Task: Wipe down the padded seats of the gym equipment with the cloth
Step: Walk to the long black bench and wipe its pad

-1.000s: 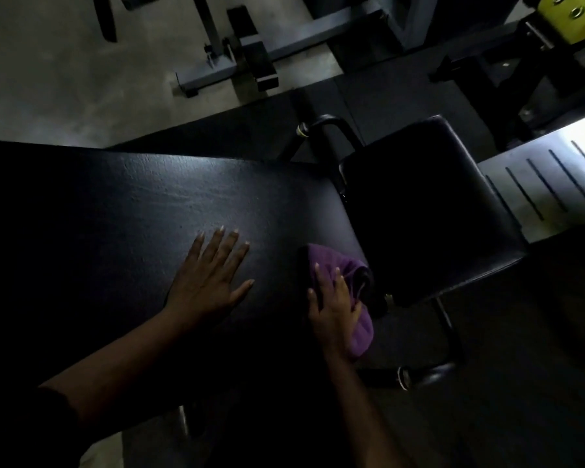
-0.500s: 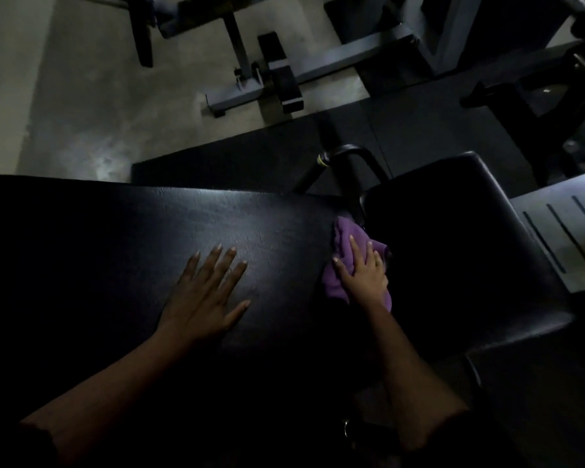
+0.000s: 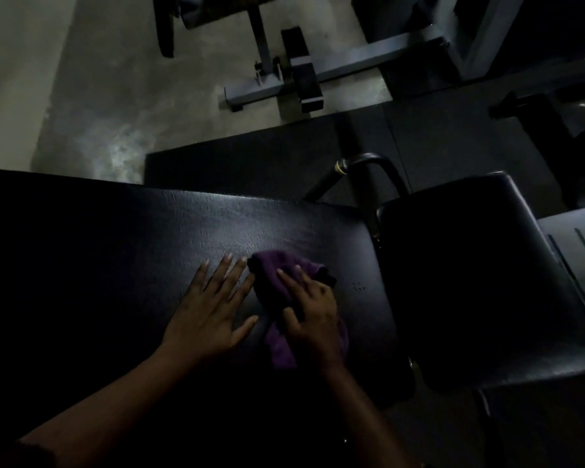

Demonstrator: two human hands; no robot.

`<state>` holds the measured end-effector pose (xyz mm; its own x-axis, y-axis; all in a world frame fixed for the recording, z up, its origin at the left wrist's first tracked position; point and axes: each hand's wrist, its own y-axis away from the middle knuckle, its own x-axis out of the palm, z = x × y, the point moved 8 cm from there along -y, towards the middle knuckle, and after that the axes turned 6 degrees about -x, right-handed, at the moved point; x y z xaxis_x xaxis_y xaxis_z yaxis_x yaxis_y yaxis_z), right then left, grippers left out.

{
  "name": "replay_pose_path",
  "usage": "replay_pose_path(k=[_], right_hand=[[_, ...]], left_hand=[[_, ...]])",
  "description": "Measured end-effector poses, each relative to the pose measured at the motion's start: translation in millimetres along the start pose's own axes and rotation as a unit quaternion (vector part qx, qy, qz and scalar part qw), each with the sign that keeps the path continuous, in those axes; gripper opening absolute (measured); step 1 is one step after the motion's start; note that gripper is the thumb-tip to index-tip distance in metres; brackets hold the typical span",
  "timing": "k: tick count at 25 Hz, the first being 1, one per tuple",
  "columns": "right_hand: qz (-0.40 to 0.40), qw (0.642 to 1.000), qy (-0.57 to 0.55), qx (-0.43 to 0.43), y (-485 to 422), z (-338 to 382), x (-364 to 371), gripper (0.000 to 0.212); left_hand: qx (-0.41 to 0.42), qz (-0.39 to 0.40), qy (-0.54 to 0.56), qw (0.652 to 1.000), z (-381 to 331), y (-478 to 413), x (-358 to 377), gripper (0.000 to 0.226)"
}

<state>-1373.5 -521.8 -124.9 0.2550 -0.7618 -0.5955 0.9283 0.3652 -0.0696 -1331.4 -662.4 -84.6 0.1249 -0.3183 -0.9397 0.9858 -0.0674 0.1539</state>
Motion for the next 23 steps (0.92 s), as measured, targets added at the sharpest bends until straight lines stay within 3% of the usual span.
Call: replay_pose_path(k=[2, 4, 6, 8, 13, 16, 20, 21, 23], right_hand=[[-0.066, 0.991, -0.092, 0.066, -36.2, -57.7, -28.6, 0.059], [-0.113, 0.977, -0.072, 0.166, -86.1, -122.2, -50.7, 0.059], [-0.026, 0.970, 0.050, 0.236, -118.7, -151.7, -36.6, 0.055], [0.009, 0.956, 0.115, 0.269, -129.9, -145.0, -20.7, 0.053], [0.023, 0.980, 0.131, 0.149, -123.9, -71.7, 2.7, 0.055], [0.026, 0.992, 0.104, 0.064, -100.6, -20.5, 17.1, 0.073], [0.045, 0.997, 0.042, -0.040, -60.5, 2.3, 14.0, 0.065], [0.020, 0.999, 0.015, -0.030, -52.3, -17.0, 1.4, 0.064], [-0.034, 0.997, 0.023, 0.069, -35.5, -85.7, -24.8, 0.065]], left_hand=[[0.003, -0.013, 0.002, 1.000, -0.6, 0.2, -1.8, 0.069], [0.006, -0.026, 0.005, 1.000, -1.1, 0.1, -2.5, 0.069], [0.004, -0.032, 0.011, 0.999, -2.1, 0.0, -1.4, 0.069], [0.002, -0.036, 0.012, 0.999, -1.1, -0.6, -1.3, 0.070], [0.001, -0.036, 0.019, 0.999, -2.2, -1.2, -3.2, 0.069], [0.000, -0.020, 0.016, 1.000, -1.4, -1.1, -2.3, 0.069], [0.001, -0.015, 0.015, 1.000, -0.9, -1.2, 0.2, 0.069], [-0.001, -0.015, 0.017, 1.000, -0.7, -1.2, -0.2, 0.069], [-0.004, -0.021, 0.019, 1.000, -0.3, -1.1, -1.8, 0.069]])
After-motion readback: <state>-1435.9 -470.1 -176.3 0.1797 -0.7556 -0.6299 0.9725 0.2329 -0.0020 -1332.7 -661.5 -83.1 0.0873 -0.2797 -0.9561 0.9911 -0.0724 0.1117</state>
